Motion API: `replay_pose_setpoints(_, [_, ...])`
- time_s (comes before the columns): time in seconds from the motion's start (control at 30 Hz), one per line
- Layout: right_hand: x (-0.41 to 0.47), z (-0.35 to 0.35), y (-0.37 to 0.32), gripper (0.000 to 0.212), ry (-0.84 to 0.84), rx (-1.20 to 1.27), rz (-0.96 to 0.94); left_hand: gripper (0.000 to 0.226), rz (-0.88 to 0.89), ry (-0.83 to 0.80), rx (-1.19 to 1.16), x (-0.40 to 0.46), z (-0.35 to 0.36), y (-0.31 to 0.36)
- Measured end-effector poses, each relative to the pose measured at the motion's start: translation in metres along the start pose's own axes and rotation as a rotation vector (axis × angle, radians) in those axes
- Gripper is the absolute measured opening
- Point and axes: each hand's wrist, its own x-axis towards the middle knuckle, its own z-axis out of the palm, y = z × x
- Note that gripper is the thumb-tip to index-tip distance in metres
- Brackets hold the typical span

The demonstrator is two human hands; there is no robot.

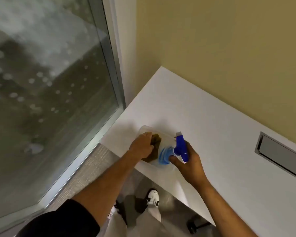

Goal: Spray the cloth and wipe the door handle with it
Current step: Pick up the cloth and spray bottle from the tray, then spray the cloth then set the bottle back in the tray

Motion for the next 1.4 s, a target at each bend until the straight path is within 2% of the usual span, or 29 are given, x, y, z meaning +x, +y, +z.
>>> replay_pose_setpoints(0.1, [0.009,0.003,0.007,0.065,-0.029,0.078,-0.038,0.069,-0.045,0.040,0.147,0.013,0.010,0.004])
replay_pose_setpoints(0.2, [0.017,0.005,0.008,0.077,-0.057,0.165,-0.093,0.056,-0.067,0.044,0.272,0.019,0.022,0.007])
replay_pose_setpoints(0.27, [0.024,0.003,0.004,0.067,-0.076,0.171,-0.101,0.047,-0.057,0.058,0.314,0.023,0.026,0.010])
replay_pose_setpoints(0.33, [0.030,0.003,0.001,0.046,-0.066,0.156,-0.088,0.038,-0.048,0.053,0.301,0.027,0.027,0.009])
replay_pose_setpoints(0.4, [0.033,0.000,-0.003,0.035,-0.056,0.168,-0.097,0.034,-0.053,0.046,0.201,0.027,0.025,0.009])
replay_pose_setpoints(0.53, [0.035,-0.018,-0.023,0.042,0.019,0.232,-0.156,0.039,-0.082,0.081,-0.079,0.016,0.004,0.010])
replay_pose_setpoints(0.67, [0.038,-0.032,-0.063,0.016,0.097,0.298,-0.195,0.033,-0.093,0.184,-0.423,-0.009,-0.043,0.020])
replay_pose_setpoints(0.7, [0.037,-0.034,-0.077,0.015,0.118,0.313,-0.177,0.035,-0.096,0.208,-0.495,-0.017,-0.058,0.024])
replay_pose_setpoints(0.77, [0.033,-0.037,-0.104,0.026,0.147,0.314,-0.182,0.035,-0.095,0.272,-0.623,-0.035,-0.088,0.032])
replay_pose_setpoints(0.83, [0.026,-0.036,-0.127,0.027,0.121,0.317,-0.207,0.024,-0.077,0.347,-0.798,-0.055,-0.118,0.041])
replay_pose_setpoints(0.9, [0.020,-0.033,-0.144,0.019,0.075,0.317,-0.199,0.017,-0.053,0.412,-0.959,-0.076,-0.148,0.049])
replay_pose_setpoints(1.0, [0.013,-0.027,-0.168,0.019,0.036,0.287,-0.201,0.029,-0.030,0.472,-1.136,-0.104,-0.187,0.061])
replay_pose_setpoints(1.17, [0.001,-0.016,-0.207,0.032,0.000,0.267,-0.215,0.028,0.007,0.604,-1.197,-0.143,-0.237,0.075])
replay_pose_setpoints(1.3, [-0.007,-0.013,-0.227,0.027,-0.024,0.280,-0.233,0.030,0.016,0.723,-1.168,-0.166,-0.264,0.078])
replay_pose_setpoints(1.4, [-0.009,-0.016,-0.239,0.032,0.016,0.331,-0.245,0.017,0.021,0.779,-1.166,-0.180,-0.273,0.077])
